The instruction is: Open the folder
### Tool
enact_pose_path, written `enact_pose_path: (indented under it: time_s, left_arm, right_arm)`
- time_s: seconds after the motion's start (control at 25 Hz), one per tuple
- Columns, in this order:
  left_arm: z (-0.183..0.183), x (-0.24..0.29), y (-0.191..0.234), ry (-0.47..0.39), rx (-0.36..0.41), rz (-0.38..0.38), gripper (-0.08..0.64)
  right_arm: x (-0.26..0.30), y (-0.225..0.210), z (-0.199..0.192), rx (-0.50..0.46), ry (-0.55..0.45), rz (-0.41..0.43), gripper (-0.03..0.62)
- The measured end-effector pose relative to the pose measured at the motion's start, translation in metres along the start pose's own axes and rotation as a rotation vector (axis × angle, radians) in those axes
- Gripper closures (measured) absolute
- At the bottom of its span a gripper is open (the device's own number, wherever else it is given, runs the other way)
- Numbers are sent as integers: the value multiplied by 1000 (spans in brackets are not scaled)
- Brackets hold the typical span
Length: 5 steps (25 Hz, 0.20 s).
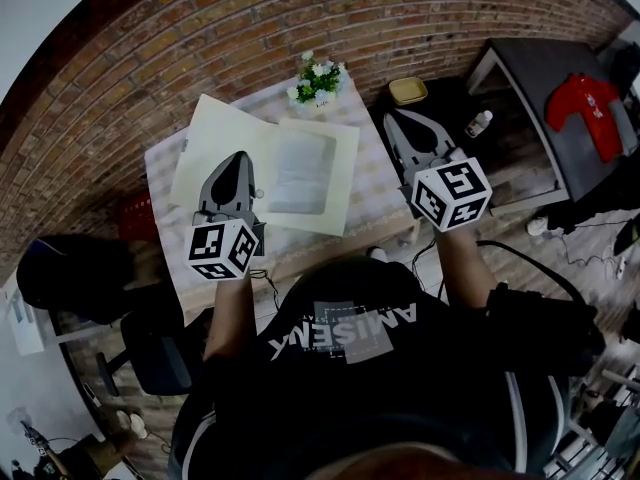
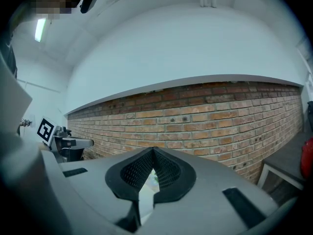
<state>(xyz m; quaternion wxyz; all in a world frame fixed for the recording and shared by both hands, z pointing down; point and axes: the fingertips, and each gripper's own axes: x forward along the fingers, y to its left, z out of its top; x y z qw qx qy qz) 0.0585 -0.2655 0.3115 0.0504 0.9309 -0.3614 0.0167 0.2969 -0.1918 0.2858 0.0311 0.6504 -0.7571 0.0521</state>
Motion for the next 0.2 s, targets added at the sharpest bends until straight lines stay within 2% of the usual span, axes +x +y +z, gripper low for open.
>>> enact_pose_path:
  time_s: [0.2]
  left_arm:
    - [2, -1, -9, -15, 25, -27, 546]
  right_arm:
    - [-2, -1, 0, 1, -4, 1, 551]
